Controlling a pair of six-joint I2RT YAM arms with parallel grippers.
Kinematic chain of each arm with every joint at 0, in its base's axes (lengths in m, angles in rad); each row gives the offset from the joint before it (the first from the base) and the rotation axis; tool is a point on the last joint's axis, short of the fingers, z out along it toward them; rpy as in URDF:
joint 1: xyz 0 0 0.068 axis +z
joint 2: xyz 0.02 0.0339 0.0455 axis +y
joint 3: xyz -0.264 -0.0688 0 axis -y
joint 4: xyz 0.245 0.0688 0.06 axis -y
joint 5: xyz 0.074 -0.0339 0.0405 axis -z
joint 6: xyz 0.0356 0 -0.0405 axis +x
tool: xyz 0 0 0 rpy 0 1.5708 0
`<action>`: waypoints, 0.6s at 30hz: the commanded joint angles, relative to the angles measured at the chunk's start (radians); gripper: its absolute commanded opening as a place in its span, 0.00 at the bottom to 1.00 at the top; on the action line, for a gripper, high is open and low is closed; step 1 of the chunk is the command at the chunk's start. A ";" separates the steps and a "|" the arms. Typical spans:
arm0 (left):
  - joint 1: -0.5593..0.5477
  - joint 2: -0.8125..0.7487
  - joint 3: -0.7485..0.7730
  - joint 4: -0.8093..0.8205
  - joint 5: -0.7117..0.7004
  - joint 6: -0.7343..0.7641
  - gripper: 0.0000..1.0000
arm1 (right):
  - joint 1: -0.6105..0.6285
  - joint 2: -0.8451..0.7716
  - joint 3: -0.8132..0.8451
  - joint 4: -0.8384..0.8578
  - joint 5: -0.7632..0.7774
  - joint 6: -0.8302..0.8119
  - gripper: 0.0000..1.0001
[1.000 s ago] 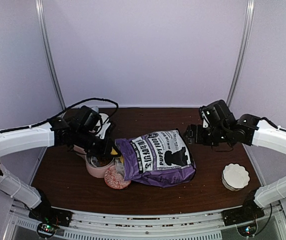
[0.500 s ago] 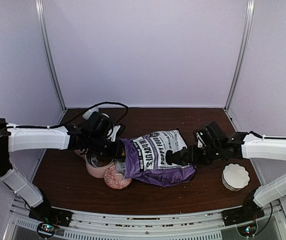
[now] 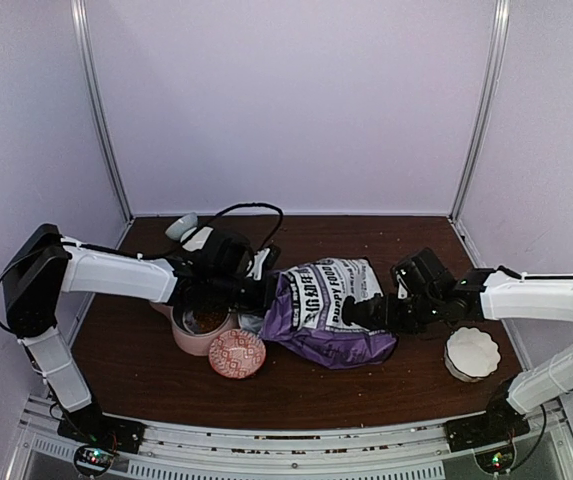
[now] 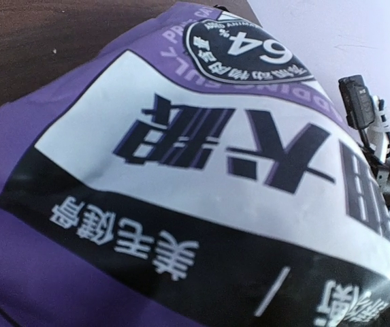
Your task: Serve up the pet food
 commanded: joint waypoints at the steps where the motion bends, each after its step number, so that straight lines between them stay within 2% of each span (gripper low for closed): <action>1: -0.038 -0.017 0.023 0.223 0.121 -0.061 0.00 | 0.007 0.014 0.000 0.086 -0.038 0.013 0.42; 11: -0.034 -0.160 0.000 0.269 0.131 -0.098 0.00 | 0.008 -0.005 -0.001 0.069 -0.020 0.013 0.46; 15: -0.027 -0.206 -0.017 0.298 0.138 -0.118 0.00 | 0.008 -0.036 0.009 0.037 -0.005 0.007 0.53; 18: -0.023 -0.236 -0.038 0.324 0.146 -0.133 0.00 | 0.007 -0.080 0.023 -0.014 0.015 0.002 0.66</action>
